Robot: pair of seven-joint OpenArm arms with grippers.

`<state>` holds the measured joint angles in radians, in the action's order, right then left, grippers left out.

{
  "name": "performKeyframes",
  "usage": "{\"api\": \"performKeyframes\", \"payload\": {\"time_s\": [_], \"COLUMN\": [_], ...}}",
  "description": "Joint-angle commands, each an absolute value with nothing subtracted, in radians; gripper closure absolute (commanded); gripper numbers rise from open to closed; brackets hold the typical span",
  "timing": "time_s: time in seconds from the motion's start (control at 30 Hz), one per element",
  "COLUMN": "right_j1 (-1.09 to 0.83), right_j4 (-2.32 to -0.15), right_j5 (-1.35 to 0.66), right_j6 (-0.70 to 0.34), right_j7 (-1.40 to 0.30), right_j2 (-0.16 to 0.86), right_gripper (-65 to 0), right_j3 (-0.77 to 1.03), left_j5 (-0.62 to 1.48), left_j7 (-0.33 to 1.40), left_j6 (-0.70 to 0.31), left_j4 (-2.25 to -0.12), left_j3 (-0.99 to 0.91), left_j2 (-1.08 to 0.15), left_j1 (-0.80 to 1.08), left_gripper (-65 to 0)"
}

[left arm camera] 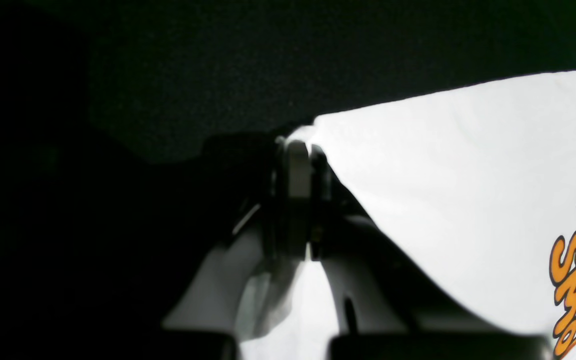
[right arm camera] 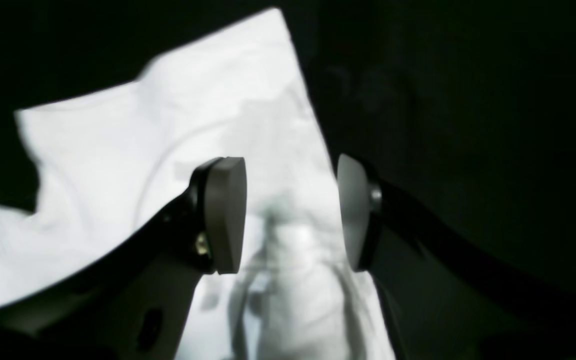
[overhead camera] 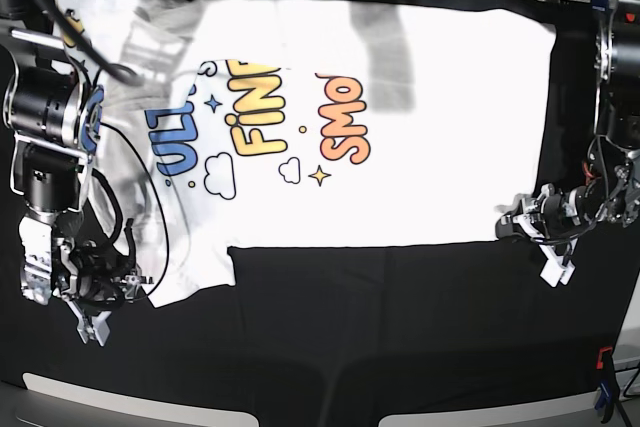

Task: Layout the t-shirt on the table in an organized manner, then fold the t-shirt properly
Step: 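Grasp the hem corners with both grippers, then lift the hem with both grippers and fold it toward the collar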

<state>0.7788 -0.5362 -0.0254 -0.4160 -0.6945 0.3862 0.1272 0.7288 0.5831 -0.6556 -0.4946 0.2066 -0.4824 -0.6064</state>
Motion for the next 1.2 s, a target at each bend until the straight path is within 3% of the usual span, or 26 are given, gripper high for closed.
{"api": "performKeyframes", "payload": {"time_s": [0.0, 0.3, 0.43, 0.5, 0.6, 0.63, 1.17], "right_j1": [0.813, 0.755, 0.744, 0.746, 0.746, 0.746, 0.867], "right_j4": [-0.535, -0.42, -0.42, -0.42, -0.421, -0.421, -0.427], "right_j5": [-0.012, 0.001, -0.001, -0.012, -0.01, -0.01, -0.041], "right_j6": [-0.393, -0.388, -0.456, -0.476, -0.471, -0.469, -0.467], "right_j7": [-0.672, -0.609, -0.617, -0.627, -0.625, -0.627, -0.674], "right_j2": [0.404, 0.403, 0.395, 0.387, 0.385, 0.388, 0.416], "right_gripper": [-29.0, -29.0, -28.2, -22.1, -3.0, 0.0, 0.0], "right_j3": [0.131, 0.131, 0.131, 0.131, 0.131, 0.131, 0.131], "left_j5": [0.738, 0.738, 0.738, 0.738, 0.738, 0.738, 0.734], "left_j7": [0.575, 0.575, 0.574, 0.574, 0.574, 0.574, 0.567], "left_j6": [-0.659, -0.659, -0.659, -0.659, -0.659, -0.659, -0.659], "left_j4": [-0.505, -0.505, -0.505, -0.505, -0.505, -0.505, -0.506], "left_j3": [0.203, 0.203, 0.203, 0.203, 0.203, 0.203, 0.202], "left_j2": [-0.498, -0.498, -0.498, -0.499, -0.499, -0.499, -0.499], "left_j1": [-0.632, -0.632, -0.632, -0.632, -0.632, -0.633, -0.632], "left_gripper": [0.0, 0.0, 0.0, 0.0, 0.0, 0.0, 0.0]}}
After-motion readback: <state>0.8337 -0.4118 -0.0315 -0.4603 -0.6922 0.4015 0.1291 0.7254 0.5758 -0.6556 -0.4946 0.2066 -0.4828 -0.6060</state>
